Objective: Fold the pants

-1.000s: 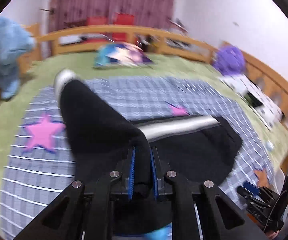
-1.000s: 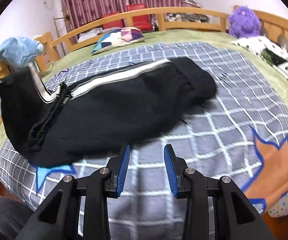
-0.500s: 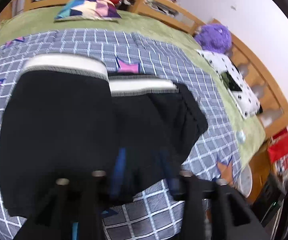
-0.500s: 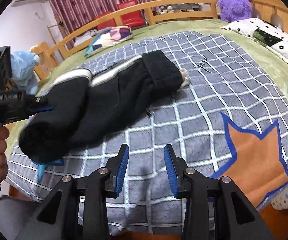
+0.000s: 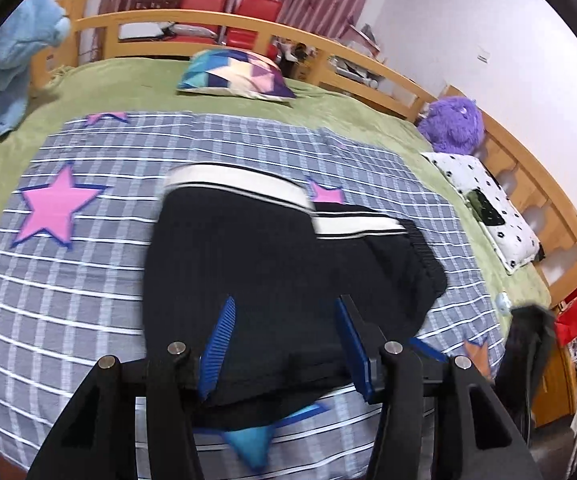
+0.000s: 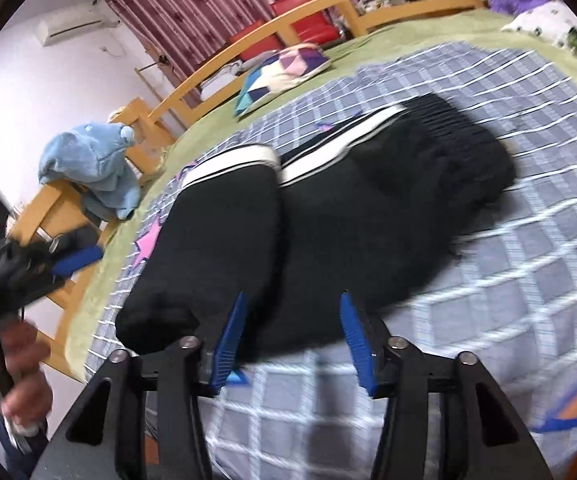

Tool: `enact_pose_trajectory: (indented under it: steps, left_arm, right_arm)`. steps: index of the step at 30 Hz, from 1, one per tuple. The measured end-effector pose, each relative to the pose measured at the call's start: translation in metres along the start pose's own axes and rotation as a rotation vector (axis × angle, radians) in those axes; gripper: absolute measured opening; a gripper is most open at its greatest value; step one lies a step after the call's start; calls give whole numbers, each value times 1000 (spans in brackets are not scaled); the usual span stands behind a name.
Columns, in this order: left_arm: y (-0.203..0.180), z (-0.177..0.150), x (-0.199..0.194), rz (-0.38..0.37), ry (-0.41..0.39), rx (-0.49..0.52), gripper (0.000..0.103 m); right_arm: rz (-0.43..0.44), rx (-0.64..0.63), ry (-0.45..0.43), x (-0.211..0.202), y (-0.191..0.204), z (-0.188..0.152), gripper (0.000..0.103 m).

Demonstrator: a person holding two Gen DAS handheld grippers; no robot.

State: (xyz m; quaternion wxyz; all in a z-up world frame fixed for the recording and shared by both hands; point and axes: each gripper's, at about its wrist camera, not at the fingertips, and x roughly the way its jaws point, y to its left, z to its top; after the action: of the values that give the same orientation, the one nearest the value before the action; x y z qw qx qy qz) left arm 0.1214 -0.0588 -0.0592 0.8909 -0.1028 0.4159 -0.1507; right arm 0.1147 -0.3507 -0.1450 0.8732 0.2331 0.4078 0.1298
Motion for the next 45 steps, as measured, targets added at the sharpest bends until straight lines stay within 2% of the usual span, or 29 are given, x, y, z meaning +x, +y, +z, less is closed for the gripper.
enact_pose_trajectory:
  steps: [3, 4, 5, 6, 7, 8, 9, 12, 15, 18, 20, 24, 28, 29, 32, 35, 36, 38, 41, 42, 43, 45]
  left_arm:
    - [36, -7, -15, 32, -21, -36, 49]
    - [50, -10, -21, 38, -29, -48, 49]
    - [66, -14, -28, 44, -37, -66, 49]
    - [79, -16, -33, 45, -40, -84, 49]
    - [88, -18, -35, 41, -38, -99, 49]
    - [100, -21, -38, 33, -30, -118, 48]
    - [107, -23, -39, 29, -27, -128, 48]
    - [122, -27, -43, 31, -34, -149, 48]
    - [127, -29, -44, 7, -48, -131, 48]
    - [125, -31, -38, 9, -61, -110, 48]
    - [118, -29, -25, -20, -55, -108, 48]
    - [93, -25, 5, -60, 4, -72, 48]
    - [58, -20, 30, -78, 41, 0, 48]
    - [47, -19, 37, -79, 52, 23, 48]
    - [17, -12, 47, -108, 51, 79, 48]
    - [-15, -7, 58, -153, 53, 133, 48]
    - [-24, -8, 63, -166, 58, 153, 48]
    - [-38, -15, 75, -168, 69, 199, 48]
    - [-45, -44, 104, -103, 117, 261, 48]
    - [-45, -55, 111, -86, 112, 286, 50]
    - [-44, -64, 115, -68, 98, 307, 51]
    - [-43, -75, 111, -63, 38, 334, 51]
  right_arm:
    - [3, 57, 90, 48, 6, -1, 57]
    - [12, 83, 104, 59, 6, -3, 53]
    - [32, 101, 104, 67, 9, -5, 37]
    - [48, 97, 105, 72, 14, -5, 24]
    - [22, 49, 101, 74, 24, -2, 16]
    - [-10, -5, 87, 72, 34, 2, 14]
    - [-42, -70, 48, 62, 47, 9, 14]
    - [-47, -127, -78, 18, 61, 37, 13]
    - [-202, -243, -168, -26, 61, 72, 13]
    - [-295, -232, -175, -51, 28, 90, 13]
    - [-369, -189, -148, -55, -9, 90, 13]
    - [-562, -185, -111, -36, -68, 66, 13]
    - [-494, -96, -132, -43, -93, 54, 16]
    - [-511, -104, -128, -45, -93, 54, 20]
    - [-518, -128, -192, -65, -82, 53, 21]
    - [-415, -188, -225, -76, -62, 46, 28]
    - [-396, -208, -220, -73, -59, 42, 28]
    - [-427, -258, -182, -58, -53, 33, 28]
    - [-494, -267, -68, -24, -77, 12, 27]
    - [-485, -250, -48, -18, -84, 7, 27]
    - [-473, -242, -63, -21, -87, 2, 27]
    - [-477, -270, -60, -26, -84, 0, 28]
